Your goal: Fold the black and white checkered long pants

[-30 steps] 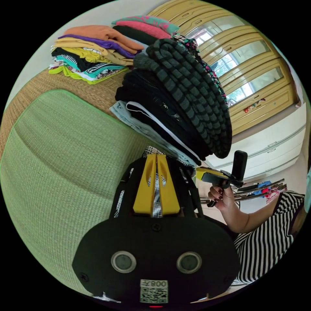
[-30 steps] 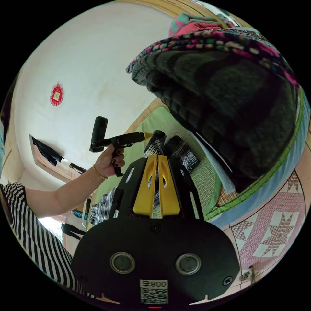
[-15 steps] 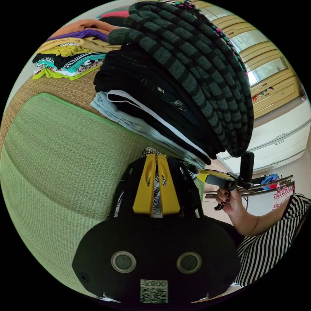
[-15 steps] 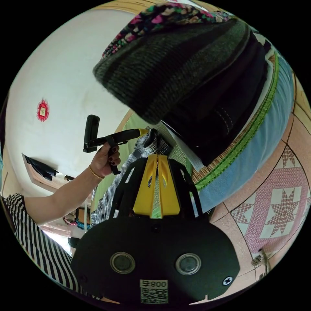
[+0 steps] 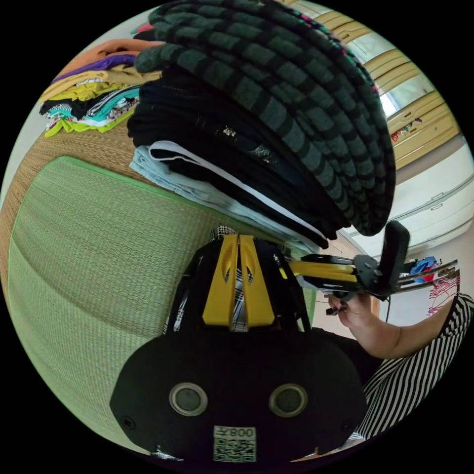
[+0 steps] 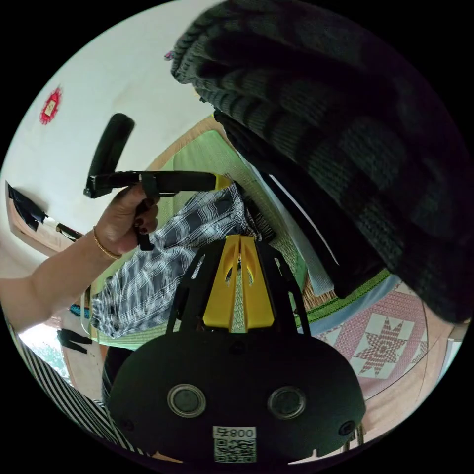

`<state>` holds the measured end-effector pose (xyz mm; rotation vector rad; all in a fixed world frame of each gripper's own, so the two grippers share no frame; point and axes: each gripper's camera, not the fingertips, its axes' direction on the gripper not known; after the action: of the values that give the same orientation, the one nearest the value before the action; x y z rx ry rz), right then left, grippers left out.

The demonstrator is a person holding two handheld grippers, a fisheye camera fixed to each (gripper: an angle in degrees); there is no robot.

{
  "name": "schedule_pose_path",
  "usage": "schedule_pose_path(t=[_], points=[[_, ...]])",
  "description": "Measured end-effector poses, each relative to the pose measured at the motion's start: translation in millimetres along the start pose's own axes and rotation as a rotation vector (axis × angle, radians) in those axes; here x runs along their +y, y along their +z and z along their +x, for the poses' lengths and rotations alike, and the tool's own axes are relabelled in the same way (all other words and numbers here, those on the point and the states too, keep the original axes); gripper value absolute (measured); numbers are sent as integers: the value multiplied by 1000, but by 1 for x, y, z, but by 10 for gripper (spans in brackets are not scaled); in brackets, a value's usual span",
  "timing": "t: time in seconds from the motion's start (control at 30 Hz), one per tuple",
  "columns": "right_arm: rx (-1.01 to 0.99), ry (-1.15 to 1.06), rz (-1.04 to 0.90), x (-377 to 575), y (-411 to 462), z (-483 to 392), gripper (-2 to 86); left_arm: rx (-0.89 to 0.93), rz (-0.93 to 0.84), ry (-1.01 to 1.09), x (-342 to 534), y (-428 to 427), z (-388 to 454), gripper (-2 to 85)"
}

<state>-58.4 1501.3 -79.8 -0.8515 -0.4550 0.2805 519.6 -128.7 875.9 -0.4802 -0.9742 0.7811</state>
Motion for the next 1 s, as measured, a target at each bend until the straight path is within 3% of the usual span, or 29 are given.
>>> schedule_pose_path(t=[0.23, 0.57, 0.73, 0.83, 1.0], points=[[-29, 15, 14, -25, 0, -25, -1, 29, 204, -49, 86, -23, -29, 1], [-87, -211, -67, -52, -6, -142, 0, 72, -10, -261, 275, 51, -48, 1], [-146, -307, -200, -65, 23, -203, 1, 94, 100, -328, 324, 62, -59, 2], [-44, -365, -310, -69, 53, -231, 1, 37, 137, -373, 367, 63, -68, 2], [-49, -340, -326, -95, 58, -254, 2, 18, 144, -570, 453, 83, -98, 2]])
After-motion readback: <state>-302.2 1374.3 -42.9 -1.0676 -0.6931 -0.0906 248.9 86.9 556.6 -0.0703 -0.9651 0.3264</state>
